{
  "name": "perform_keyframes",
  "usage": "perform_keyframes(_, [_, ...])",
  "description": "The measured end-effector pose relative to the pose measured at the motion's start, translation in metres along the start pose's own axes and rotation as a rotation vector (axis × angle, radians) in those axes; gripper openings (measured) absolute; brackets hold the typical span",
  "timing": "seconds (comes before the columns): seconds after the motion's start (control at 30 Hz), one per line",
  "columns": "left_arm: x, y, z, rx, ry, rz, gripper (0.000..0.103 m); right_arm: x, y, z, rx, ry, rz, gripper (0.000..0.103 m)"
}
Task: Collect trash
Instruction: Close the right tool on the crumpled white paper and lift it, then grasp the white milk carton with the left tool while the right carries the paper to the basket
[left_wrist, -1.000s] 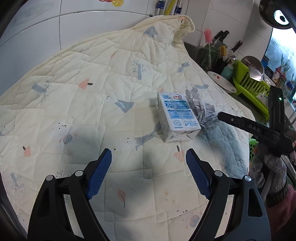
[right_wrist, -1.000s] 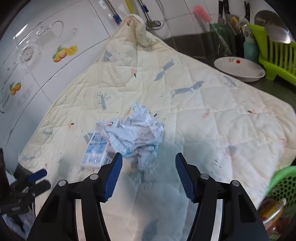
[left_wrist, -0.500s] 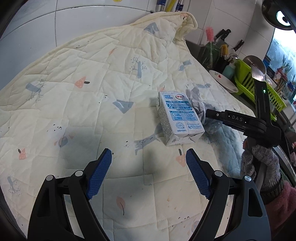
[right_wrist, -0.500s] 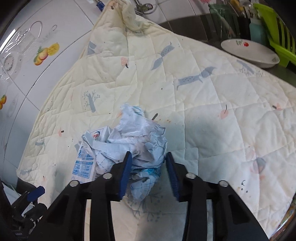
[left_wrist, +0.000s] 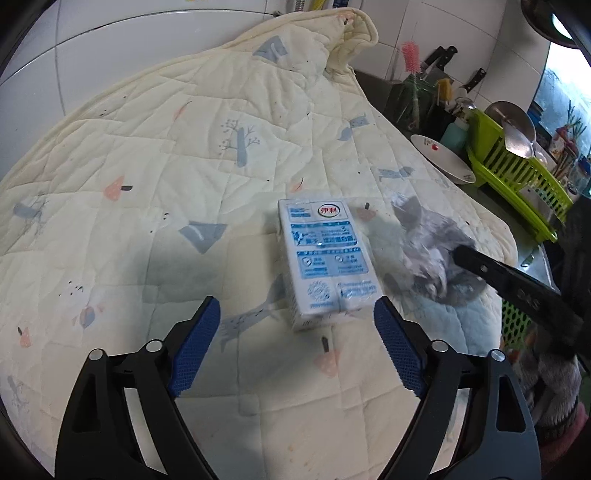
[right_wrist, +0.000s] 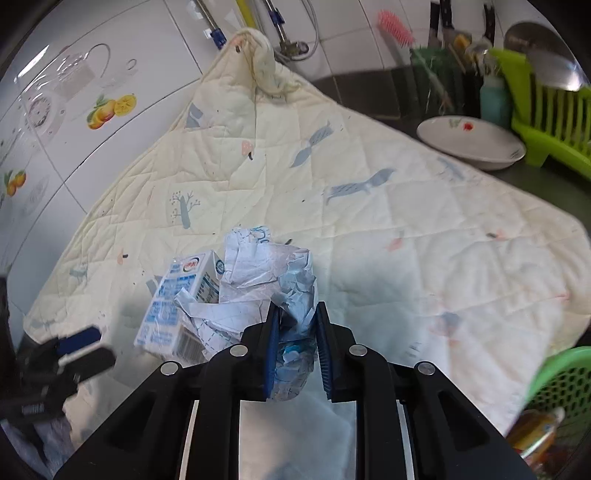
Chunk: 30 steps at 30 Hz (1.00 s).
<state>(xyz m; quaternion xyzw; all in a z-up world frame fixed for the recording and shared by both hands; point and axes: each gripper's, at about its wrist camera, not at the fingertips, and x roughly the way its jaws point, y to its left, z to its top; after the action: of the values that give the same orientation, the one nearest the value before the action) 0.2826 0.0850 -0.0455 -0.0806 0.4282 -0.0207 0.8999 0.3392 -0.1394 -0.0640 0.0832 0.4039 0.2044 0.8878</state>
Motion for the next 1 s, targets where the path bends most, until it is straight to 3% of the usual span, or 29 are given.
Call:
perform_keyframes(0.77, [0.078,-0.029,0.038,-0.002,0.113,0.087,0.086,-0.118,-0.068,-0.061,0.003,-0.089,-0.167,0.019])
perform_keyframes(0.87, [0.082,-0.031,0.038,0.001,0.112,0.094,0.081,-0.132,-0.078,-0.071,0.016,-0.095,-0.187,0.019])
perform_keyframes(0.93, [0.085,-0.033,0.038,0.01,0.119,0.095,0.071,-0.14,-0.083,-0.076,0.019,-0.096,-0.205,0.019])
perform_keyframes(1.0, [0.088,-0.034,0.037,0.011,0.122,0.104,0.068,-0.146,-0.088,-0.081,0.025,-0.097,-0.219,0.019])
